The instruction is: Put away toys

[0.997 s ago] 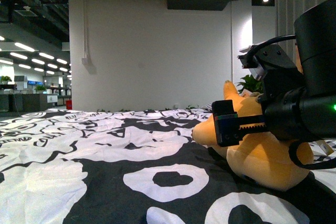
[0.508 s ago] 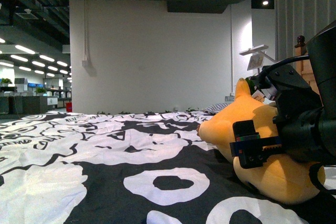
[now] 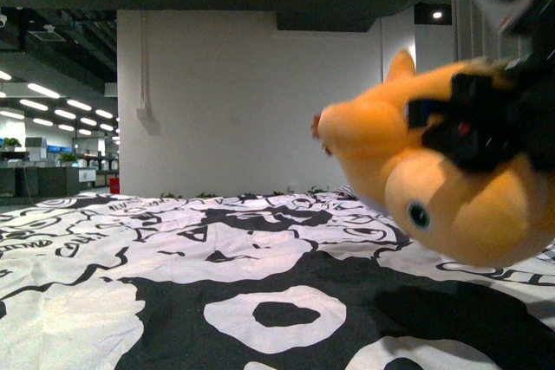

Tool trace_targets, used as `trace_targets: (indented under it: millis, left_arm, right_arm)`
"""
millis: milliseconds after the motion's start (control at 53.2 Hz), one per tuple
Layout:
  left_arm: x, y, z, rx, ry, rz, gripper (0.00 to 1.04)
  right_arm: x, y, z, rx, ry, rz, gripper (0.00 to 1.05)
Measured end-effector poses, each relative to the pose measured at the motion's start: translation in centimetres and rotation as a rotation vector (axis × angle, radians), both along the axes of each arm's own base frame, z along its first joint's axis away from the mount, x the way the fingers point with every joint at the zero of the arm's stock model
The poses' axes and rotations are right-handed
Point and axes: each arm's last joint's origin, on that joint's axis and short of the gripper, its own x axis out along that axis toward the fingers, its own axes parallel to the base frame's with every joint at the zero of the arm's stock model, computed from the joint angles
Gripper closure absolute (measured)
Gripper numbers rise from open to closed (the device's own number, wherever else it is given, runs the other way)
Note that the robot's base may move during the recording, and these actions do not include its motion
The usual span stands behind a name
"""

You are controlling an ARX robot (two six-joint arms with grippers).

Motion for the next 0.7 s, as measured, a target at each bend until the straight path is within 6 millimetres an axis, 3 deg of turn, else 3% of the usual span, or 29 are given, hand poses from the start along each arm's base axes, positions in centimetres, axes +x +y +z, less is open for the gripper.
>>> trace_targets:
  millis: [150, 282, 489, 696]
  left_arm:
    - [0.0, 0.0, 0.0, 0.000, 0.000, 0.000, 0.06]
    - [0.0, 0.0, 0.0, 0.000, 0.000, 0.000, 0.06]
    - [0.0, 0.0, 0.0, 0.000, 0.000, 0.000, 0.06]
    - [0.0, 0.0, 0.0, 0.000, 0.000, 0.000, 0.06]
  right_arm:
    - [-3.7, -1.7, 2.5, 0.052, -0.096, 0.008, 0.85]
    - [-6.6, -3.3, 3.2, 0.083, -0.144, 0.008, 0.85]
    - [-10.6, -5.4, 2.6, 0.116, -0.176, -0.011, 0.85]
    - [-14.7, -6.6, 0.4, 0.107, -0.180, 0.001, 0.85]
